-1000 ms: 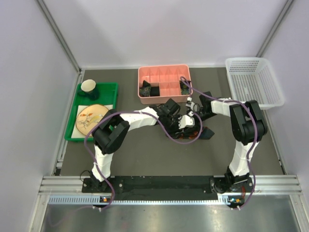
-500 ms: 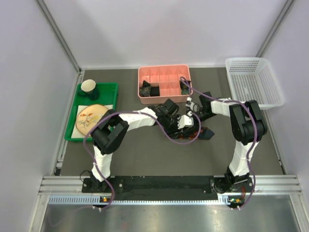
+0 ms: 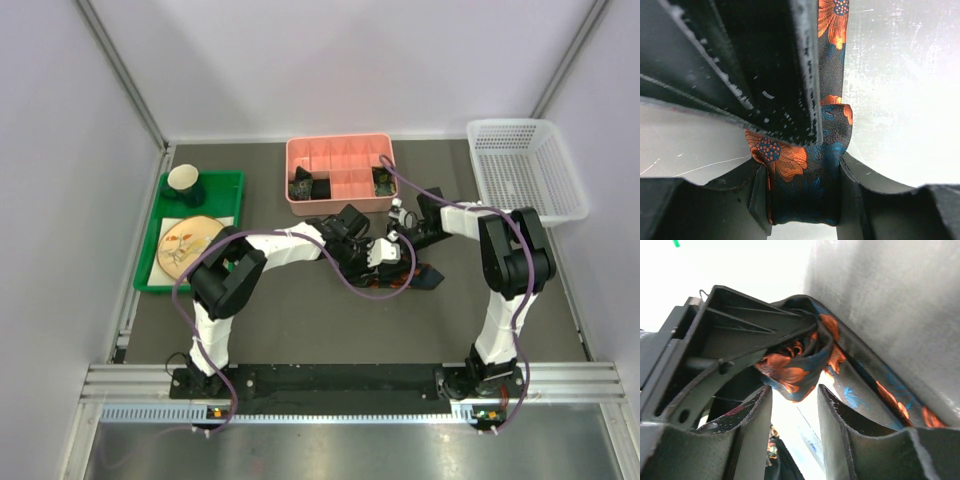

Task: Roll the ties
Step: Roll the tie at the center of the board.

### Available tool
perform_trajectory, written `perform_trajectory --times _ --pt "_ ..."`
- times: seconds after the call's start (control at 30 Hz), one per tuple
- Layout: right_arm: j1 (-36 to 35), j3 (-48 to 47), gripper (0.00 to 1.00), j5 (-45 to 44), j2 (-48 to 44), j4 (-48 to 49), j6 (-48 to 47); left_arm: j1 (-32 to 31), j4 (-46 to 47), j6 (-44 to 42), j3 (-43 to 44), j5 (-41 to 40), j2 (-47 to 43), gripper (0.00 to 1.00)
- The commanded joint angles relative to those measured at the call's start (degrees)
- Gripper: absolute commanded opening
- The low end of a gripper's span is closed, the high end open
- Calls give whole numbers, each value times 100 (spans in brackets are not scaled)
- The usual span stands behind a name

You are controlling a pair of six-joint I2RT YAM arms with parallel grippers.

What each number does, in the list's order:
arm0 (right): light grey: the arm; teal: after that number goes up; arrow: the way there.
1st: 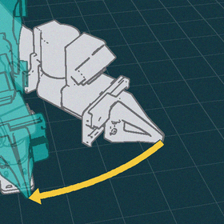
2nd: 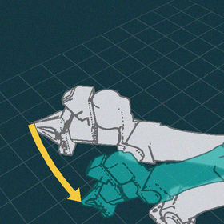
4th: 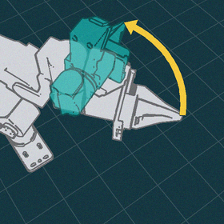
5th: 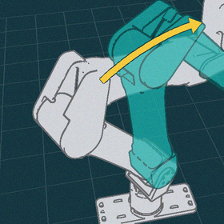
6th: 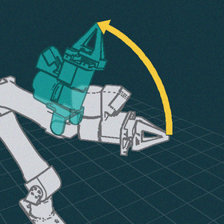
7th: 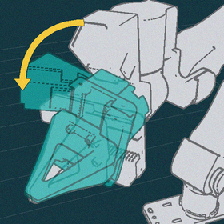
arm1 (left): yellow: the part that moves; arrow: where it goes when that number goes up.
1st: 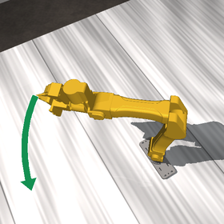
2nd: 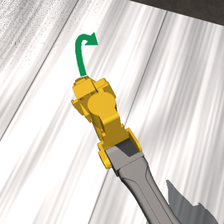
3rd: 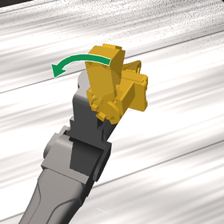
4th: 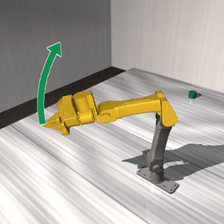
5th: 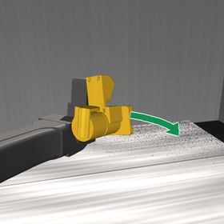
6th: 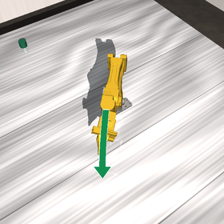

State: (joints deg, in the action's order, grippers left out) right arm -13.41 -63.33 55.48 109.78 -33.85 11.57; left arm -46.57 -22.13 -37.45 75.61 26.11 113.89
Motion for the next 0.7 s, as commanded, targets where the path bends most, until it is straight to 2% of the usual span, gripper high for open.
perform_trajectory --times 0.0,0.1,0.2,0.3,0.33,0.47,0.67 --pt "-83 -154 40 331 17 246 169 -46 -582 -25 -275 -167 389 17" --pt "-162 -197 37 253 96 308 144 -54 -582 1 -284 -159 389 18" --pt "-206 -232 29 86 228 256 47 -54 -591 27 -275 -132 397 21" --pt "-206 -302 16 -142 368 10 -224 -54 -573 89 -266 -159 406 25" --pt "-215 -303 0 -352 395 -51 -295 -54 -556 80 -275 -141 406 27" --pt "-197 -241 0 -836 404 -149 -436 -28 -372 229 -380 60 197 41" --pt "-171 -65 0 -1645 237 -34 -402 420 1209 967 -1170 825 -813 59"
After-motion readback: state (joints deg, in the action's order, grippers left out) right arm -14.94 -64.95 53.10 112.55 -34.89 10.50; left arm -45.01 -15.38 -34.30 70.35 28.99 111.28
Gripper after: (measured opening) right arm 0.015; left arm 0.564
